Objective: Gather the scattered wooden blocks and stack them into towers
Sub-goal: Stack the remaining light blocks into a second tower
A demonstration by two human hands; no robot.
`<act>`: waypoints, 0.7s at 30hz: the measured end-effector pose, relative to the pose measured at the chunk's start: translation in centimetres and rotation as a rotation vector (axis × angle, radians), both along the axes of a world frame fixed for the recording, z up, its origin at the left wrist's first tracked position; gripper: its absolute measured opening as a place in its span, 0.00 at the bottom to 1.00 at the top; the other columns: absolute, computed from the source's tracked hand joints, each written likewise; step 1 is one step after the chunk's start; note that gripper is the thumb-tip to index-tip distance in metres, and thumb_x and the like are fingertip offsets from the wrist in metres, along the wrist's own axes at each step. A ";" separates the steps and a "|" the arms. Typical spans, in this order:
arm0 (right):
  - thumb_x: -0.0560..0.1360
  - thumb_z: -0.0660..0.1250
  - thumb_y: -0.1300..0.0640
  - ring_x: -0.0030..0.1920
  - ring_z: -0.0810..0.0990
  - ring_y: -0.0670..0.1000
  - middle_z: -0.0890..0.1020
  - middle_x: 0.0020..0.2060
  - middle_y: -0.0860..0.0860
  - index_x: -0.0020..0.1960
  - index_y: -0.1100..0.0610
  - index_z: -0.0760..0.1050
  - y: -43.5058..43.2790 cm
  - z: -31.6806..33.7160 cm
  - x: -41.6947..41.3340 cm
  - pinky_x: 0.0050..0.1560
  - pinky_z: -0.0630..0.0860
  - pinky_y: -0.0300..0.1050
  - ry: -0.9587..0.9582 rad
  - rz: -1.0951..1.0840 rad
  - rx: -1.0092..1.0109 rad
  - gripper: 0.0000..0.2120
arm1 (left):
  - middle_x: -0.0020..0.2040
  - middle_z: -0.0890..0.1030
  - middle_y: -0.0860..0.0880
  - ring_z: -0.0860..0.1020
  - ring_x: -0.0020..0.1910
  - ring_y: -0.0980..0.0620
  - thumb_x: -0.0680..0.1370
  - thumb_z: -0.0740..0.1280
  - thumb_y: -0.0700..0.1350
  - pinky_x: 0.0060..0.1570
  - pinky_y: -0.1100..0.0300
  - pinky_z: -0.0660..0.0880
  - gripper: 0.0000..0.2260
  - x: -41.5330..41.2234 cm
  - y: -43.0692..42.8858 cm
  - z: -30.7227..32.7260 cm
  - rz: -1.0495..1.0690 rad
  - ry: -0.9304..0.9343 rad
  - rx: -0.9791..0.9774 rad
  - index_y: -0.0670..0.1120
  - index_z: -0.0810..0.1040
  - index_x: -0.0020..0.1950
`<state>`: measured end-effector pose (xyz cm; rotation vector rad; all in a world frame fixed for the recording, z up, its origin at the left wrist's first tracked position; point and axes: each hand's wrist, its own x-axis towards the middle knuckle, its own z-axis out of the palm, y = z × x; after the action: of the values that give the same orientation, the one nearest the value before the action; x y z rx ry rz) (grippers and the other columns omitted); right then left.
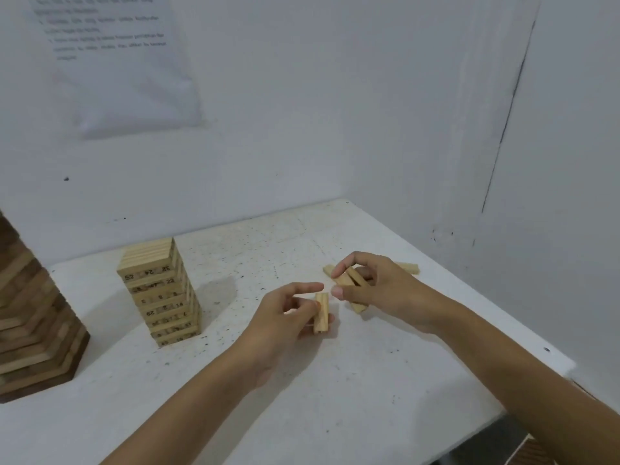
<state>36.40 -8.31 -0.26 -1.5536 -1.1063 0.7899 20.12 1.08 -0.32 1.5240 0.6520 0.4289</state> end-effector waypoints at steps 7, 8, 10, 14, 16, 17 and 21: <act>0.76 0.69 0.61 0.41 0.82 0.45 0.83 0.37 0.48 0.55 0.60 0.79 3.8 0.2 -4.2 0.44 0.77 0.37 -0.012 0.213 -0.031 0.08 | 0.36 0.84 0.50 0.82 0.39 0.54 0.79 0.64 0.37 0.43 0.64 0.79 0.09 -5.3 1.3 0.1 0.072 0.028 -0.056 0.43 0.80 0.56; 0.77 0.69 0.61 0.39 0.81 0.45 0.82 0.38 0.48 0.55 0.60 0.79 4.3 0.2 -4.8 0.42 0.77 0.37 -0.015 0.225 -0.045 0.08 | 0.38 0.84 0.50 0.83 0.40 0.52 0.79 0.64 0.38 0.45 0.63 0.79 0.08 -6.0 1.5 0.1 0.079 0.029 -0.059 0.42 0.80 0.56; 0.77 0.69 0.60 0.38 0.80 0.50 0.81 0.40 0.52 0.55 0.59 0.79 5.1 0.2 -5.8 0.41 0.79 0.39 -0.025 0.251 -0.078 0.08 | 0.43 0.86 0.46 0.84 0.44 0.50 0.79 0.64 0.39 0.46 0.61 0.79 0.08 -7.3 2.0 0.0 0.110 0.034 -0.050 0.42 0.79 0.56; 0.77 0.68 0.60 0.37 0.79 0.49 0.81 0.42 0.54 0.55 0.60 0.78 6.4 0.1 -7.8 0.42 0.79 0.42 -0.044 0.304 -0.130 0.07 | 0.48 0.85 0.42 0.84 0.49 0.46 0.78 0.66 0.41 0.59 0.51 0.77 0.09 -9.6 2.6 -0.5 0.154 0.081 0.048 0.42 0.79 0.57; 0.78 0.68 0.59 0.38 0.79 0.47 0.81 0.41 0.52 0.54 0.59 0.79 7.0 -0.1 -8.6 0.43 0.77 0.42 -0.103 0.305 -0.132 0.07 | 0.48 0.84 0.40 0.84 0.48 0.48 0.78 0.67 0.41 0.56 0.56 0.78 0.08 -10.4 2.7 -0.8 0.184 0.090 0.095 0.42 0.80 0.55; 0.78 0.67 0.58 0.40 0.79 0.46 0.82 0.41 0.50 0.53 0.58 0.80 7.2 -0.3 -9.0 0.45 0.77 0.41 -0.129 0.297 -0.130 0.06 | 0.48 0.84 0.39 0.84 0.47 0.49 0.77 0.67 0.41 0.52 0.60 0.79 0.07 -10.6 2.8 -0.9 0.200 0.089 0.117 0.42 0.81 0.54; 0.77 0.68 0.56 0.44 0.79 0.42 0.81 0.43 0.46 0.50 0.53 0.80 7.3 -1.2 -9.8 0.47 0.75 0.35 -0.205 0.253 -0.117 0.04 | 0.44 0.83 0.41 0.81 0.40 0.55 0.76 0.69 0.41 0.41 0.69 0.76 0.04 -11.1 2.7 -1.6 0.286 0.074 0.235 0.45 0.82 0.50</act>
<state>26.63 -1.01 -1.44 -1.6395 -1.4503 0.8910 8.99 3.80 -1.90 1.6796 0.9080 0.6876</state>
